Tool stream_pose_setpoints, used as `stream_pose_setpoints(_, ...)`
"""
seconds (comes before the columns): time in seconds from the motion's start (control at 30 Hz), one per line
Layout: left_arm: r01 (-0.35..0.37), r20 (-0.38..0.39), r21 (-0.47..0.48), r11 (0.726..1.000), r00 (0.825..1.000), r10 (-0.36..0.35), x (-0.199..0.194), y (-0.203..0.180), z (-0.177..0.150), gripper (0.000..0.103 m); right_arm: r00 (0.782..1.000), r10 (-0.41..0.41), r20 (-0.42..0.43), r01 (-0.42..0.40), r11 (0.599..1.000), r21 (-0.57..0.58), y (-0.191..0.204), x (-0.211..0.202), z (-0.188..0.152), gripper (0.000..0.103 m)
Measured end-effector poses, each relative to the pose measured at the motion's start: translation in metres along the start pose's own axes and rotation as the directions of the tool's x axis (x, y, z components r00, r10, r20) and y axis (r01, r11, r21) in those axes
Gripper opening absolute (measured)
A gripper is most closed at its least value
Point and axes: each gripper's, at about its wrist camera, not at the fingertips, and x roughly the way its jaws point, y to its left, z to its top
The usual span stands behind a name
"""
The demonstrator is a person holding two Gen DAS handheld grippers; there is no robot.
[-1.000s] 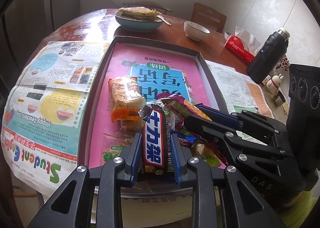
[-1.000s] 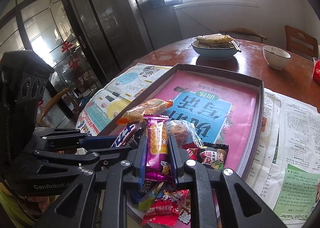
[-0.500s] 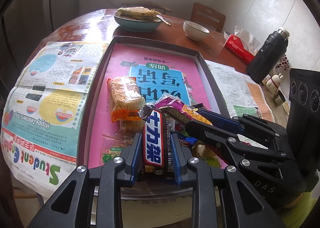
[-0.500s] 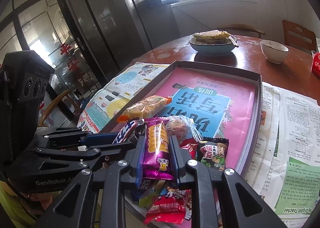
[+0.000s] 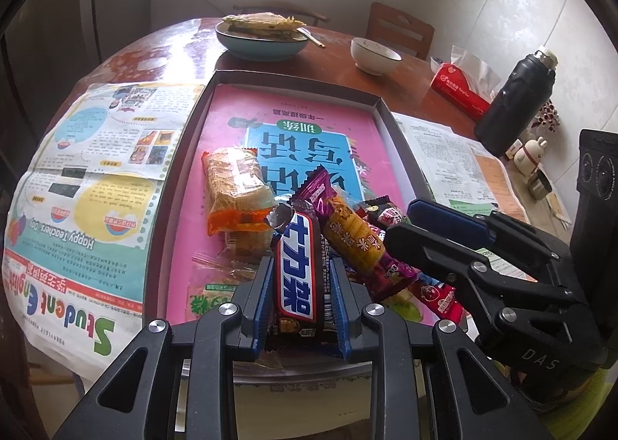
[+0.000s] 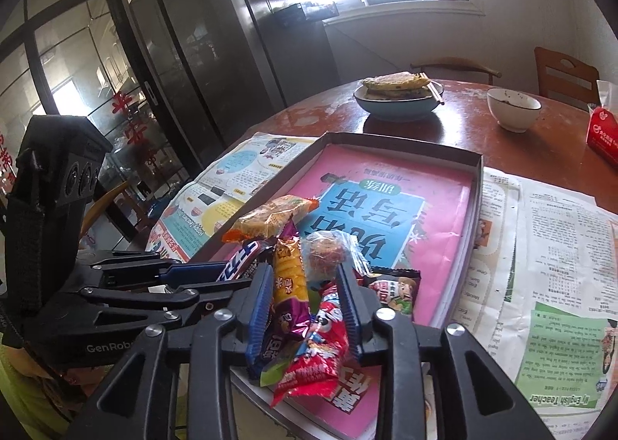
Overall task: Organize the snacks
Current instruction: 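Lower both bars into the tray and open both grippers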
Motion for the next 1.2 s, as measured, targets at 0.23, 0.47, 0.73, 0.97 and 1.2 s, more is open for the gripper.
stream_pose_setpoints(0.23,0.001,0.007,0.006,1.000,1.000,-0.001,-0.003,-0.002,0.000,0.029,0.998,-0.053,0.030,0.053,0.998,-0.016,0.000,-0.011,-0.002,0.047)
stream_pose_setpoints(0.47,0.002,0.024,0.012,1.000,1.000,-0.002,-0.009,-0.004,0.001,0.030,0.996,-0.076,0.044,0.077,0.997,-0.017,-0.003,-0.019,-0.004,0.052)
stream_pose_setpoints(0.73,0.000,0.041,0.018,1.000,0.999,-0.001,-0.015,-0.007,0.000,0.037,0.994,-0.093,0.055,0.094,0.996,-0.008,-0.005,-0.025,-0.007,0.056)
stream_pose_setpoints(0.97,-0.004,0.051,0.021,1.000,0.999,0.003,-0.020,-0.010,-0.001,0.049,0.992,-0.105,0.064,0.106,0.994,-0.008,-0.003,-0.029,-0.008,0.057)
stream_pose_setpoints(1.2,-0.023,0.074,0.026,0.999,0.997,0.021,-0.028,-0.012,-0.002,0.061,0.988,-0.127,0.090,0.130,0.991,-0.025,0.003,-0.038,-0.008,0.064)
